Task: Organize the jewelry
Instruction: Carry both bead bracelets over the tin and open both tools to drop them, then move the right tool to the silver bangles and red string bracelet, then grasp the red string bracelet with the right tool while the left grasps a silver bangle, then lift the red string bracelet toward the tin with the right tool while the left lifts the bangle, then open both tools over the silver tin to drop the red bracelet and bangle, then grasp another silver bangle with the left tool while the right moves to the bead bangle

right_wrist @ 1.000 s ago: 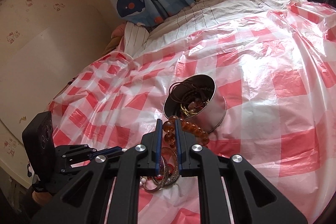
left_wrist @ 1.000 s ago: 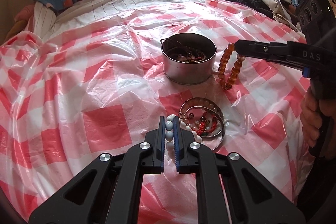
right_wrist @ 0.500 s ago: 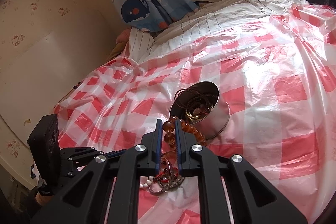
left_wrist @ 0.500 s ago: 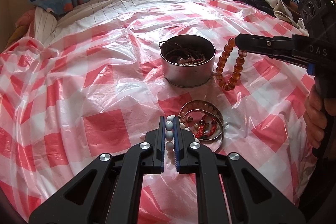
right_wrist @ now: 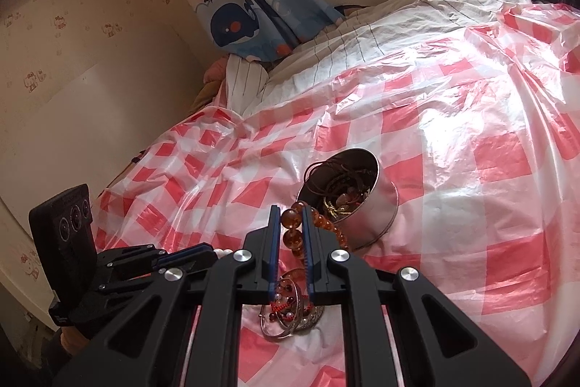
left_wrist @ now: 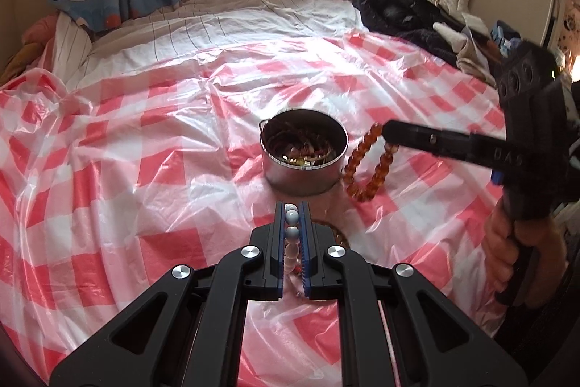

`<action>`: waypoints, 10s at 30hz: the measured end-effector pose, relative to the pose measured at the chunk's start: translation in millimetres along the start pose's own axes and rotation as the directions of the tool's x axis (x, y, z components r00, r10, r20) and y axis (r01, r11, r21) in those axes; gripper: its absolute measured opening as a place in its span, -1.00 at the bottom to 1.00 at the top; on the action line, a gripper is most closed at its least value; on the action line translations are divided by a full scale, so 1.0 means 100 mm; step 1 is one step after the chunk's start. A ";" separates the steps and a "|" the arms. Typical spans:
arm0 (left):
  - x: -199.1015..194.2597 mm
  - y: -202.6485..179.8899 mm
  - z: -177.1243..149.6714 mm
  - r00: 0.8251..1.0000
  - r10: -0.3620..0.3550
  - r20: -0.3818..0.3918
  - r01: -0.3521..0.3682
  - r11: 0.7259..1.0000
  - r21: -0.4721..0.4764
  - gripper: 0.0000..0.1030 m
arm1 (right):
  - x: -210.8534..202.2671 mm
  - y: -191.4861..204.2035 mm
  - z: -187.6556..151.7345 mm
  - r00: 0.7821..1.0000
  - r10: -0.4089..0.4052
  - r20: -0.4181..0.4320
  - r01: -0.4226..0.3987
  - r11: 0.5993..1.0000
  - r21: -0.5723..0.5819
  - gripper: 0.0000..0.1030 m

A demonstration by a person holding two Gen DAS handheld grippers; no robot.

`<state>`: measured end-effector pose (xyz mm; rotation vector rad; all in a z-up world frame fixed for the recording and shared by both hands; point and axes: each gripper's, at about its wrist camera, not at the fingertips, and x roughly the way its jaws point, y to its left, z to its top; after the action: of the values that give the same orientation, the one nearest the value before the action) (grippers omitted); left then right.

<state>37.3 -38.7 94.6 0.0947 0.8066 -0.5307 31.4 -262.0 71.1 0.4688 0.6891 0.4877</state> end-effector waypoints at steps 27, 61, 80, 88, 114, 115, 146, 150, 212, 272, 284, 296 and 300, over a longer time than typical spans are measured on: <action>0.84 0.21 0.66 0.998 0.035 -0.057 -0.044 0.984 -0.174 -0.52 | -0.04 -0.09 0.12 0.999 0.029 0.030 -0.031 0.998 0.056 -0.76; 0.43 0.00 -0.49 0.981 0.044 -0.188 -0.054 0.997 -0.048 -0.17 | 0.20 -0.01 -0.54 0.970 -0.178 -0.166 0.178 0.984 -0.015 -0.10; 0.56 0.02 -0.62 0.934 0.275 -0.227 -0.250 0.959 0.132 -0.16 | 0.65 0.12 -0.61 0.787 -0.602 -0.135 0.515 0.762 -0.393 0.43; 0.53 0.07 -0.61 0.930 0.297 -0.218 -0.272 0.952 0.139 -0.15 | 0.44 0.33 -0.57 0.914 -0.385 -0.126 0.318 0.874 -0.367 0.43; 0.49 0.09 -0.59 0.938 0.279 -0.207 -0.258 0.958 0.124 -0.14 | 0.42 0.41 -0.66 0.948 -0.225 -0.224 0.143 0.933 -0.331 -0.83; 0.48 0.10 -0.59 0.941 0.272 -0.203 -0.253 0.961 0.115 -0.14 | 0.35 0.38 -0.61 0.955 -0.212 -0.208 0.141 0.941 -0.309 -0.83; 0.44 0.04 -0.58 0.970 0.158 -0.183 -0.143 0.985 0.091 -0.91 | 0.47 0.03 -0.62 0.864 -0.435 -0.255 0.350 0.881 -0.319 -0.82; 0.35 0.12 -0.51 0.981 0.127 -0.144 -0.123 0.992 0.035 -0.91 | 0.31 0.06 -0.52 0.917 -0.343 -0.205 0.289 0.923 -0.253 -0.83; 0.28 0.08 0.50 0.996 0.067 0.063 -0.065 0.997 -0.038 -0.91 | 0.00 0.26 0.06 0.988 -0.144 0.048 0.150 0.974 -0.172 -0.82; 0.69 -0.11 -0.14 0.986 0.070 -0.154 -0.063 0.997 0.051 -0.20 | 0.03 -0.18 0.06 0.964 -0.250 -0.088 0.242 0.966 -0.094 0.26; 0.82 -0.17 -0.37 0.975 -0.061 -0.215 0.047 0.997 -0.069 -0.94 | -0.04 -0.23 -0.18 0.968 -0.225 -0.115 0.221 0.974 -0.043 0.31; 0.27 0.47 -0.39 0.992 -0.082 -0.101 0.050 0.958 -0.282 -0.95 | 0.15 -0.16 -0.28 0.957 -0.223 -0.184 0.210 0.974 -0.086 0.31; 0.22 0.88 -0.57 0.991 -0.091 -0.093 0.046 0.912 -0.407 -0.95 | 0.32 0.02 -0.40 0.946 -0.237 -0.220 0.202 0.965 -0.170 0.31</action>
<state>54.6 44.1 29.3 -0.2906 1.0171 -0.4173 25.0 -232.7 29.6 0.1926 0.9196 0.3820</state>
